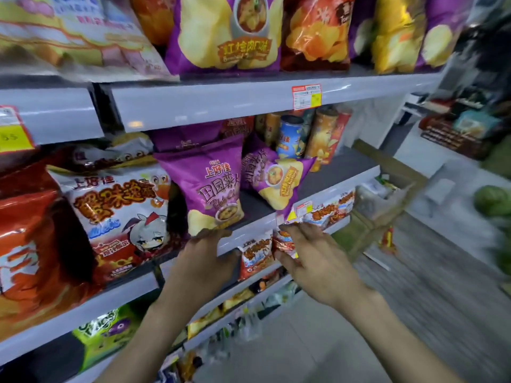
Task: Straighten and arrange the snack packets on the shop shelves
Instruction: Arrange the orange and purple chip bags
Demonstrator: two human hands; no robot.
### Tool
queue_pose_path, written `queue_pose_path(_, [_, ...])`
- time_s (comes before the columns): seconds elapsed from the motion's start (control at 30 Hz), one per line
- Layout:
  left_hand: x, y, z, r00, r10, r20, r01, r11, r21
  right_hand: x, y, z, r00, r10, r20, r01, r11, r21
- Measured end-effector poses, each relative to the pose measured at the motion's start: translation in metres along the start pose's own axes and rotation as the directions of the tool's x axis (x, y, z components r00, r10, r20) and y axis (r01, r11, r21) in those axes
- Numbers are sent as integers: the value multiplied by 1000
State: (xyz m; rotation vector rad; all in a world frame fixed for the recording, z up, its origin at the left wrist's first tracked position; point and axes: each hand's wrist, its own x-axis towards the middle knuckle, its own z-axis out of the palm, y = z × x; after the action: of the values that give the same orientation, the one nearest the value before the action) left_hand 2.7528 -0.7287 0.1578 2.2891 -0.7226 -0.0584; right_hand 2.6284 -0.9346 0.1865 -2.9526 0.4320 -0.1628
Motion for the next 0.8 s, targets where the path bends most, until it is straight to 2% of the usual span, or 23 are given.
queue_pose_path(0.2, [2, 24, 20, 998, 38, 51, -37, 999, -32, -28, 33, -6, 996, 87, -27, -87, 996, -2])
queue_pose_path(0.37, [15, 40, 35, 996, 24, 88, -24, 1000, 2, -26, 61, -13, 996, 82, -37, -82, 997, -1])
queue_pose_path(0.6, [53, 87, 61, 999, -25, 31, 20, 984, 175, 18, 114, -26, 997, 5, -81, -1, 999, 48])
queue_pose_path(0.8, [93, 144, 92, 997, -44, -70, 58, 975, 212, 57, 182, -28, 988, -78, -134, 93, 990, 111])
